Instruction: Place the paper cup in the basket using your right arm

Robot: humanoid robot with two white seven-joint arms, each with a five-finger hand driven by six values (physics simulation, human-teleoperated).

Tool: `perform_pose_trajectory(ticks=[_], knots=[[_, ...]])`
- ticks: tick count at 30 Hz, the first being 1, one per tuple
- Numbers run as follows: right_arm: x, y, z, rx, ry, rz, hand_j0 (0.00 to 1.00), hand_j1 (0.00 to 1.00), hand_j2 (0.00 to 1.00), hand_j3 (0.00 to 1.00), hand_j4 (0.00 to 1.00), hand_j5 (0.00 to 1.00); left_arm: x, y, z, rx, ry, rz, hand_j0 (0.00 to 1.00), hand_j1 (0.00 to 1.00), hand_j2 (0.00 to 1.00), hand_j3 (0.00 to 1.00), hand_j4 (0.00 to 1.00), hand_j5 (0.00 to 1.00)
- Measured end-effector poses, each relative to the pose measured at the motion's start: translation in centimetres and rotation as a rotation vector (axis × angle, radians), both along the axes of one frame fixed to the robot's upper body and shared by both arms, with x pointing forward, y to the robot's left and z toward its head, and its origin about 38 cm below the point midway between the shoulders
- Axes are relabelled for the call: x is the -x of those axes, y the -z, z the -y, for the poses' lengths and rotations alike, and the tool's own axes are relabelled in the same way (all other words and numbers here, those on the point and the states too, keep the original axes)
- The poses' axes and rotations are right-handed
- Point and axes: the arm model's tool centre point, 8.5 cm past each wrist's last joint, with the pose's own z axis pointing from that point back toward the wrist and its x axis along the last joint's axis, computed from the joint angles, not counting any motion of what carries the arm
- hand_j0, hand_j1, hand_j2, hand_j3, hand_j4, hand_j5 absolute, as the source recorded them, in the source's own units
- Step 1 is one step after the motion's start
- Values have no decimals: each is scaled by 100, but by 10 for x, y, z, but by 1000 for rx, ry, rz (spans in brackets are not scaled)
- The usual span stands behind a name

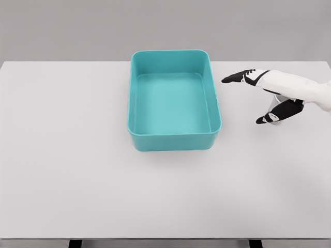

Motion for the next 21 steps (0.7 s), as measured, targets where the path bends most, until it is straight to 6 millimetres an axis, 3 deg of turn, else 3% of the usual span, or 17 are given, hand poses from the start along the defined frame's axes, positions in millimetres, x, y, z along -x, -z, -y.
perform_pose_trajectory(ticks=[8, 16, 21], knots=[[-11, -11, 11, 66, 90, 43, 100, 100, 100, 100, 100, 100, 0, 0, 0, 0, 0, 0, 100, 100, 100, 100, 100, 100], [-17, -16, 52, 185, 204, 8, 100, 100, 100, 100, 100, 100, 0, 0, 0, 0, 0, 0, 100, 100, 100, 100, 100, 100], [-18, -25, 55, 244, 195, 15, 100, 100, 100, 100, 100, 100, 0, 0, 0, 0, 0, 0, 100, 100, 100, 100, 100, 100]])
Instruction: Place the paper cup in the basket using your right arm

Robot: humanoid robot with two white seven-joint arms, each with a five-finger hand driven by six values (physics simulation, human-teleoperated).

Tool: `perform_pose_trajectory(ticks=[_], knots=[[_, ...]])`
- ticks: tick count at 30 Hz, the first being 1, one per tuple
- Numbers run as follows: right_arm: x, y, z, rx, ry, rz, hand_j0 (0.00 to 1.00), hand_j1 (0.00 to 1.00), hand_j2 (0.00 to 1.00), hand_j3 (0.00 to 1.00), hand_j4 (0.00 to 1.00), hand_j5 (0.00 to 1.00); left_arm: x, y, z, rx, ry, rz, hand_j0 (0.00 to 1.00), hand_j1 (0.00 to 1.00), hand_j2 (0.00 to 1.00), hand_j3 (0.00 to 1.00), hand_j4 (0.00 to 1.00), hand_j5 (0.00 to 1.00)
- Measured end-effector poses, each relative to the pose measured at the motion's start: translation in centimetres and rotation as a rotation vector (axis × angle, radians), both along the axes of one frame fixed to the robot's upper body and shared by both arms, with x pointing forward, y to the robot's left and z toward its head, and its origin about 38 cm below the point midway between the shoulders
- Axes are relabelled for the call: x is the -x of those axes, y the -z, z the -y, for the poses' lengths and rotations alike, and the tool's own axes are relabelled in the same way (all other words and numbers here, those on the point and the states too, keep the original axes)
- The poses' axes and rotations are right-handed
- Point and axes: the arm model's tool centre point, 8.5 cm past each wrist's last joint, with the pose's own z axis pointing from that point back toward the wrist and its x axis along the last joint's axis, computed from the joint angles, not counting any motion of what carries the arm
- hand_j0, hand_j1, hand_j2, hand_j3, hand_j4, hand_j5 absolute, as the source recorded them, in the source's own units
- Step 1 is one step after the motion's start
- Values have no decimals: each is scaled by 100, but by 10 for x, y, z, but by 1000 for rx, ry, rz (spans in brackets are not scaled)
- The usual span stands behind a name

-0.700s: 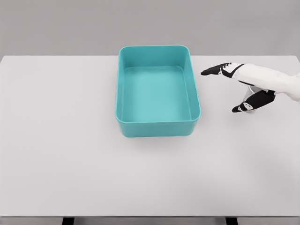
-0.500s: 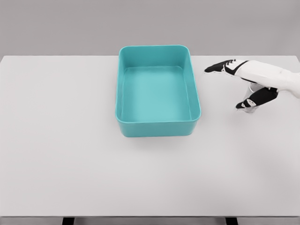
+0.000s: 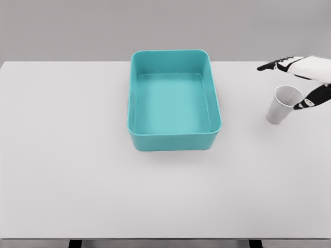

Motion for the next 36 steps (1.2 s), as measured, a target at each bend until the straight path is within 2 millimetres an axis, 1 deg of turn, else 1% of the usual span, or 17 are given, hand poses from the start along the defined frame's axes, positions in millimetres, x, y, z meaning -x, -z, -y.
perform_pose_trajectory(ticks=[4, 11, 17, 18, 20, 22, 28, 31, 33, 34, 36], knots=[[-1, 13, 7, 29, 14, -43, 100, 100, 100, 100, 100, 100, 0, 0, 0, 0, 0, 0, 100, 100, 100, 100, 100, 100], [1, 18, 31, 78, 55, -76, 100, 100, 100, 100, 100, 100, 0, 0, 0, 0, 0, 0, 100, 100, 100, 100, 100, 100], [-2, 29, 42, 85, 73, -99, 100, 100, 100, 100, 100, 100, 0, 0, 0, 0, 0, 0, 100, 100, 100, 100, 100, 100], [-2, 30, 43, 86, 74, -99, 100, 100, 100, 100, 100, 100, 0, 0, 0, 0, 0, 0, 100, 100, 100, 100, 100, 100], [-6, 22, 42, 83, 74, -78, 100, 100, 100, 100, 100, 100, 0, 0, 0, 0, 0, 0, 100, 100, 100, 100, 100, 100], [-9, 22, 43, 79, 77, -74, 100, 100, 100, 100, 100, 100, 0, 0, 0, 0, 0, 0, 100, 100, 100, 100, 100, 100], [-19, 39, 43, 69, 88, -93, 100, 100, 100, 100, 100, 100, 0, 0, 0, 0, 0, 0, 100, 100, 100, 100, 100, 100], [-25, 37, 45, 71, 94, -78, 100, 100, 100, 100, 100, 100, 0, 0, 0, 0, 0, 0, 100, 100, 100, 100, 100, 100], [-34, 25, 41, 77, 88, -45, 100, 100, 100, 100, 100, 100, 0, 0, 0, 0, 0, 0, 100, 100, 100, 100, 100, 100], [-38, 24, 38, 85, 83, -39, 100, 100, 100, 100, 100, 100, 0, 0, 0, 0, 0, 0, 100, 100, 100, 100, 100, 100], [-42, 30, 33, 99, 71, -50, 100, 100, 100, 100, 100, 100, 0, 0, 0, 0, 0, 0, 100, 100, 100, 100, 100, 100]])
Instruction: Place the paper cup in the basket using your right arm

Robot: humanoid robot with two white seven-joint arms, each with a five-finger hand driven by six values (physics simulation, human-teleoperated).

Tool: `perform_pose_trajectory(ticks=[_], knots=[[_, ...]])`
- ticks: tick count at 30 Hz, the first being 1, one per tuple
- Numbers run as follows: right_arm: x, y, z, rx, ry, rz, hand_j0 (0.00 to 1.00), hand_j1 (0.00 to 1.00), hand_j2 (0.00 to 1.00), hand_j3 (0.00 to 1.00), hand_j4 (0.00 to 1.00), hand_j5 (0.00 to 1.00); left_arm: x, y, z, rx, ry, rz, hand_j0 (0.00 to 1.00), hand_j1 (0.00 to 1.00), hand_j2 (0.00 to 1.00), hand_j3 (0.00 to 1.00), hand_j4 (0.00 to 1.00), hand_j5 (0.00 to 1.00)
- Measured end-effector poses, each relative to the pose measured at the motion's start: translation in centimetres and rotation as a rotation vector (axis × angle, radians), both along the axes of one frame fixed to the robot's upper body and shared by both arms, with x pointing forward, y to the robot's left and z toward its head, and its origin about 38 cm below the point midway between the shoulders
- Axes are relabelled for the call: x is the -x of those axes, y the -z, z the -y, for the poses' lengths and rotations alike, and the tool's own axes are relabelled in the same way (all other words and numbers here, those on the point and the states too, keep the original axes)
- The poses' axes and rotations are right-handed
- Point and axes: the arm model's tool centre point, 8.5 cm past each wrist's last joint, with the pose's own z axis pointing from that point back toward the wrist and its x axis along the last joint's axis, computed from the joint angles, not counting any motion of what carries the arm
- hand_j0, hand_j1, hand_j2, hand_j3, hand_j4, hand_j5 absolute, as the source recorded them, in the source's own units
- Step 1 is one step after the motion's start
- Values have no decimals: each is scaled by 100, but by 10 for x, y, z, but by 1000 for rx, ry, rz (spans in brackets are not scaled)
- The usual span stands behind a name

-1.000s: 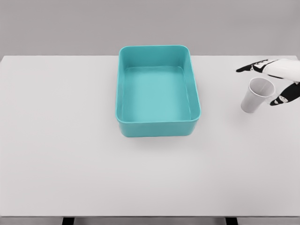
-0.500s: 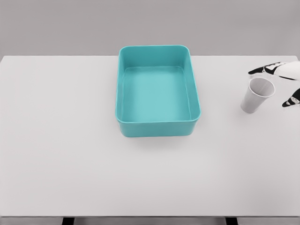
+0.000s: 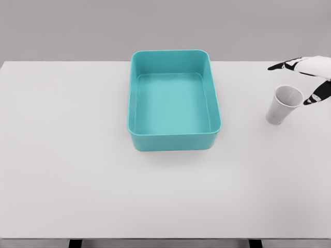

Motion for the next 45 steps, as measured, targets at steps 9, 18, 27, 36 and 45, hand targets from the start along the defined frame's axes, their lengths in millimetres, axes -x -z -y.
perform_pose_trajectory(ticks=[9, 18, 27, 36, 45], knots=[[2, 18, -3, 40, -31, -35, 100, 100, 100, 100, 100, 100, 0, 0, 0, 0, -1, 0, 100, 100, 100, 100, 100, 100], [3, 24, -4, 173, -98, -6, 100, 100, 100, 100, 100, 100, 0, 0, 0, 0, 0, 0, 100, 100, 100, 100, 100, 100], [-3, 34, 0, 199, -95, -13, 100, 100, 100, 100, 100, 100, 0, 0, 0, 0, 0, 0, 100, 100, 100, 100, 100, 100], [-10, 32, 2, 200, -85, -2, 100, 100, 100, 100, 100, 100, 0, 0, 0, 0, 0, 0, 100, 100, 100, 100, 100, 100], [-19, 40, -5, 193, -85, -7, 100, 100, 100, 100, 100, 100, 0, 0, 0, 0, 0, 0, 100, 100, 100, 100, 100, 100]])
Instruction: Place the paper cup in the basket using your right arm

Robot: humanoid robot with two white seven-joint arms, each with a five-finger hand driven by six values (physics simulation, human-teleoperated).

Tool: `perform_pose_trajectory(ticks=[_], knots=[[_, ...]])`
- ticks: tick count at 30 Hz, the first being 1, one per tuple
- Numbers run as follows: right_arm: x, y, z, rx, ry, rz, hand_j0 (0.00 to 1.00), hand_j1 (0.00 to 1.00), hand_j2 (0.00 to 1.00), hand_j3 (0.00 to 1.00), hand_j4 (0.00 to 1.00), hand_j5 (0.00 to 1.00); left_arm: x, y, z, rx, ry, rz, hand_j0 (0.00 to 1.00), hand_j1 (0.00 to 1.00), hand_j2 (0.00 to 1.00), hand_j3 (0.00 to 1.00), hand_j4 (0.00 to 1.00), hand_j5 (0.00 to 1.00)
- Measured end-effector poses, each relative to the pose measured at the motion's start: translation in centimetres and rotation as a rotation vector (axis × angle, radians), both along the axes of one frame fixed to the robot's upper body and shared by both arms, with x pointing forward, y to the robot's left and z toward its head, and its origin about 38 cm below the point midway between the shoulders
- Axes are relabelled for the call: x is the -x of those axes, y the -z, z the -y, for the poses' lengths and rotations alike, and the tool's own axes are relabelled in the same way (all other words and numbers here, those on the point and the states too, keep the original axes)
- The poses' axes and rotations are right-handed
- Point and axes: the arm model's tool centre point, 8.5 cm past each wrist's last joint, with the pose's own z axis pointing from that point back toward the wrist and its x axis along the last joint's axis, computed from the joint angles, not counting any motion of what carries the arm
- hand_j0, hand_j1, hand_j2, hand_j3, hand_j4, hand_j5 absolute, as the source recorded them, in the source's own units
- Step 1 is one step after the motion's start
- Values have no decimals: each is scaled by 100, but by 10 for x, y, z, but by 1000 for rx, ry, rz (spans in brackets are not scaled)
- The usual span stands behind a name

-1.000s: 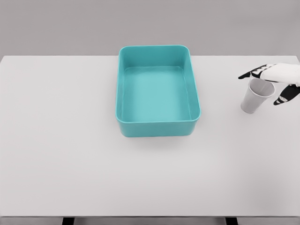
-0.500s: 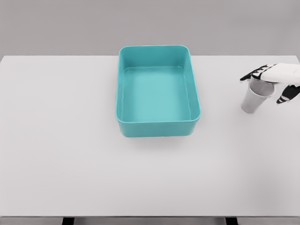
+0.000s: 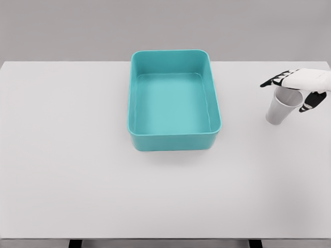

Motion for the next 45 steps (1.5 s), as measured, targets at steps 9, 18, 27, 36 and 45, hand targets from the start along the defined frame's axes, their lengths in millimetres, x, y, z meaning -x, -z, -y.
perform_pose_trajectory(ticks=[9, 18, 27, 36, 45], knots=[[0, 5, -1, 8, -4, -12, 100, 100, 100, 100, 100, 100, 0, 0, 0, 0, 0, 0, 100, 100, 100, 100, 100, 100], [1, 7, -2, 13, -7, -18, 95, 95, 95, 95, 95, 95, 0, 0, 0, 0, 0, 0, 100, 100, 100, 100, 100, 100], [2, 7, -1, 34, -12, -14, 88, 88, 88, 88, 88, 88, 0, 0, 0, 0, 0, 0, 100, 100, 100, 100, 100, 100], [3, 6, 0, 42, -13, -12, 82, 82, 82, 82, 82, 82, 0, 0, 0, 0, 0, 0, 100, 100, 100, 100, 100, 100], [5, 3, 4, 50, -11, -8, 77, 77, 77, 77, 77, 77, 0, 0, 0, 0, 0, 0, 100, 100, 100, 100, 100, 100]])
